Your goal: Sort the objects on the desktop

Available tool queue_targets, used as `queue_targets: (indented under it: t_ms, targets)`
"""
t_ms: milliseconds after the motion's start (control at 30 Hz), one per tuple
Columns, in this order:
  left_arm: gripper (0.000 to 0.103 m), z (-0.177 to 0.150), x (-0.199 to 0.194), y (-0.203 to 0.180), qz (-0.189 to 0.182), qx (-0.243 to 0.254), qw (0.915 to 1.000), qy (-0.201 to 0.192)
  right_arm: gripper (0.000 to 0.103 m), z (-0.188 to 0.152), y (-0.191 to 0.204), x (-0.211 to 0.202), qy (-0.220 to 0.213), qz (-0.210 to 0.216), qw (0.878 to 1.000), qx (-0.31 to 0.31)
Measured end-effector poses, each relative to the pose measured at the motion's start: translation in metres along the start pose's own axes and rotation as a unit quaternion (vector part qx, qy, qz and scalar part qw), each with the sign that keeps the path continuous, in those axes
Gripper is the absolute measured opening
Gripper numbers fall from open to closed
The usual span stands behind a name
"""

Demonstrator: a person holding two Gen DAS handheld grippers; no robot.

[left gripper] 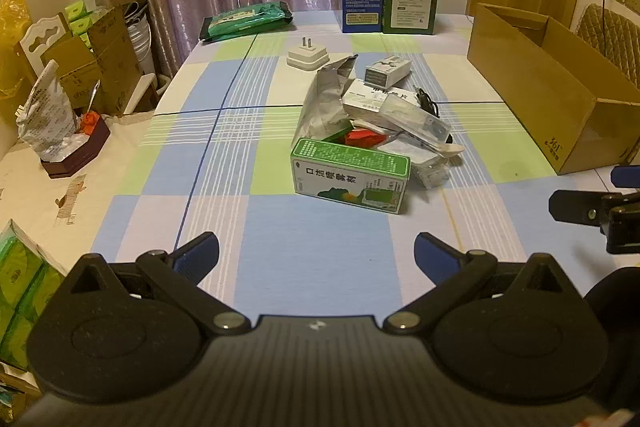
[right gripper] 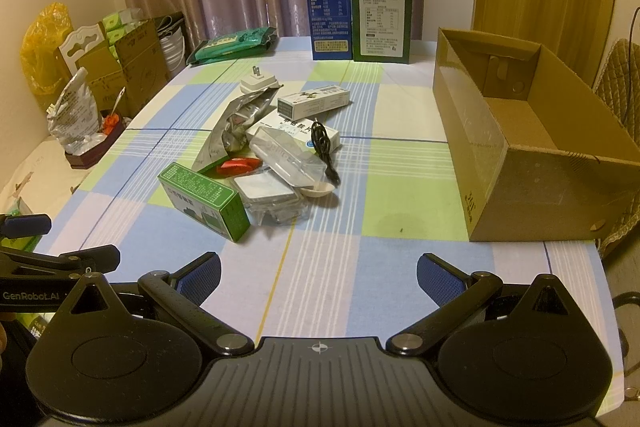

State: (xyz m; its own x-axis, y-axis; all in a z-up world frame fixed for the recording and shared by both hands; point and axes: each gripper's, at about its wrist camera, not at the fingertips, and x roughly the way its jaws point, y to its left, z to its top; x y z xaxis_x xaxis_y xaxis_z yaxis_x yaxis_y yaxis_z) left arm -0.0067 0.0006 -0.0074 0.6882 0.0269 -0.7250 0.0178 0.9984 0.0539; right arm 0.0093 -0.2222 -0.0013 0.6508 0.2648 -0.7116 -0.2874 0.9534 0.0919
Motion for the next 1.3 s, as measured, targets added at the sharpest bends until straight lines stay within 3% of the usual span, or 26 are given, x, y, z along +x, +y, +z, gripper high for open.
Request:
queue_targets:
  t_ms: [567,867,1100,1300]
  targets:
    - [0.102,0.000,-0.004,0.001,-0.007,-0.001,1.0000,-0.001,0.101,0.000,0.000,0.000,0.000,0.000,1.000,0.000]
    - [0.102,0.009,-0.004,0.009,-0.045,-0.007,0.9989,0.007,0.101,0.002,-0.008,0.002,0.009,0.026,0.999,0.027]
    - [0.102,0.026,0.009,0.015,-0.062,0.061,0.9962,0.005,0.101,0.026,-0.009,-0.002,0.002,0.036,0.999,-0.040]
    - [0.102,0.035,0.036,0.018,-0.083,0.149,0.9852,0.019,0.101,0.051,-0.012,0.004,-0.009,0.056,0.993,-0.100]
